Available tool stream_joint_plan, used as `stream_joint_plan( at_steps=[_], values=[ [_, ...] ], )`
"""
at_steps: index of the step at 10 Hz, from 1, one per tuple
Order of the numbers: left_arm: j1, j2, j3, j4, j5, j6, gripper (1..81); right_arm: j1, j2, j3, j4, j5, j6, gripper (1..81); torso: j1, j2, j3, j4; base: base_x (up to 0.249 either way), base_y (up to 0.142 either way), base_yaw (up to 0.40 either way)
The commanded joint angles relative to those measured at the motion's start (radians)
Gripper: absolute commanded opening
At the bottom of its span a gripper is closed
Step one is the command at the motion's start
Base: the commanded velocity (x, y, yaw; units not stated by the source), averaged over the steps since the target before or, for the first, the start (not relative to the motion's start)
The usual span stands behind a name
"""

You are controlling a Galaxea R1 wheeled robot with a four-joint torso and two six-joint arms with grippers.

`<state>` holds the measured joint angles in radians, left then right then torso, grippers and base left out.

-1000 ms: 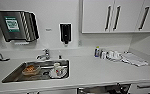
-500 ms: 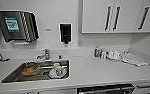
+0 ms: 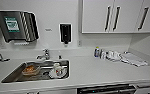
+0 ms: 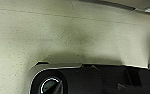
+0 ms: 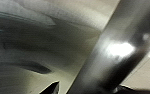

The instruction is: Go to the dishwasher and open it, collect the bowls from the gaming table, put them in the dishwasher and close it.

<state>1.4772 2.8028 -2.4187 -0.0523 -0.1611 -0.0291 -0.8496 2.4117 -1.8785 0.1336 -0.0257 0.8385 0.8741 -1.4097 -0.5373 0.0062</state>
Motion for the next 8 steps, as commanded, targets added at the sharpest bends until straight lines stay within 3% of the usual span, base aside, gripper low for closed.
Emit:
stream_joint_plan(
  at_steps=[1,4,8],
  values=[
    [-0.051,-0.015,0.006,0.005,0.041,0.002,81.1,-0.007,0.01,0.021,-0.054,-0.22,-0.076,81.1,0.0,0.0,0.0,0.0,0.0,0.0,0.0],
    [-0.05,-0.015,0.004,0.006,0.04,0.001,81.1,-0.035,-0.01,0.027,-0.055,-0.214,-0.096,81.1,0.0,0.0,0.0,0.0,0.0,0.0,0.0],
    [-0.051,-0.011,0.004,0.009,0.037,0.002,81.1,-0.084,-0.075,0.112,-0.054,-0.145,-0.163,81.1,0.0,0.0,0.0,0.0,0.0,0.0,0.0]
  ],
)
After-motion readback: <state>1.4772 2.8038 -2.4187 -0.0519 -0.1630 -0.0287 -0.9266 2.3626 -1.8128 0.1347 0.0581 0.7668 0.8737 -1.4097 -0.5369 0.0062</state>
